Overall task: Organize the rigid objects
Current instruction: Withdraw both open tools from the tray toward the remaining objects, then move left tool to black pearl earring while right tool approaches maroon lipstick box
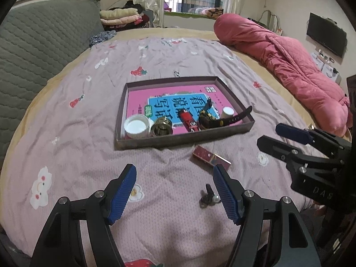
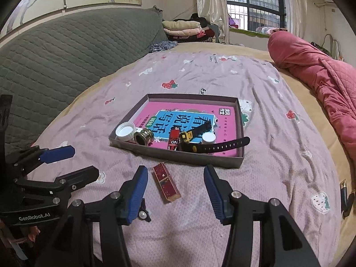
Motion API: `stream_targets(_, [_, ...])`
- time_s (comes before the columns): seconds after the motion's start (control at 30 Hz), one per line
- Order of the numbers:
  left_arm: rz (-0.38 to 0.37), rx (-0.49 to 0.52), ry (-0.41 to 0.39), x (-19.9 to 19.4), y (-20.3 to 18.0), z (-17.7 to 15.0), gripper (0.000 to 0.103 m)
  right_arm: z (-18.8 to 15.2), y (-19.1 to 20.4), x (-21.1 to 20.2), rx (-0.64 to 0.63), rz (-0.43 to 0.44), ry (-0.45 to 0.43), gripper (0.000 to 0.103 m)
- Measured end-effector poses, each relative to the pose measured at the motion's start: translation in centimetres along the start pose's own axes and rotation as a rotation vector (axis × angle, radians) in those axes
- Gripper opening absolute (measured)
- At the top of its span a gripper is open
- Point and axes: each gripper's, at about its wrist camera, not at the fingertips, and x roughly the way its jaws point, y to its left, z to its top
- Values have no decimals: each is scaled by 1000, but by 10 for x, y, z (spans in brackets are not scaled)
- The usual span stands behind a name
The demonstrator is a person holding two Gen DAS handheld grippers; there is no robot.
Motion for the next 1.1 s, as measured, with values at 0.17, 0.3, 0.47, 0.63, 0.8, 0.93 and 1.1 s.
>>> stream_targets(0.17, [-12, 25, 28, 4, -6, -12, 73, -6, -2, -2, -6, -10, 1, 62])
stream_targets(0.3, [-32, 32, 54, 8, -11, -22, 73, -13, -3, -3, -11, -7, 12, 62])
stream_targets(0.47, [-57, 59, 103, 17, -21, -41, 73, -26, -5, -1, -19, -3, 39, 62])
stream_targets(0.63, [-99, 68, 151, 23, -31, -54, 73, -36, -9, 2, -8, -8, 61, 62])
stream_targets(0.8, [-129, 93, 194, 28, -44, -67, 73, -40, -7, 6, -21, -12, 72, 62])
stream_targets(0.93, [-121, 111, 204, 30, -48, -74, 73, -44, -3, 9, -33, -7, 82, 62])
stream_targets(1.1, [-110, 81, 211, 42, -45, -75, 73, -47, -3, 19, -35, -1, 104, 62])
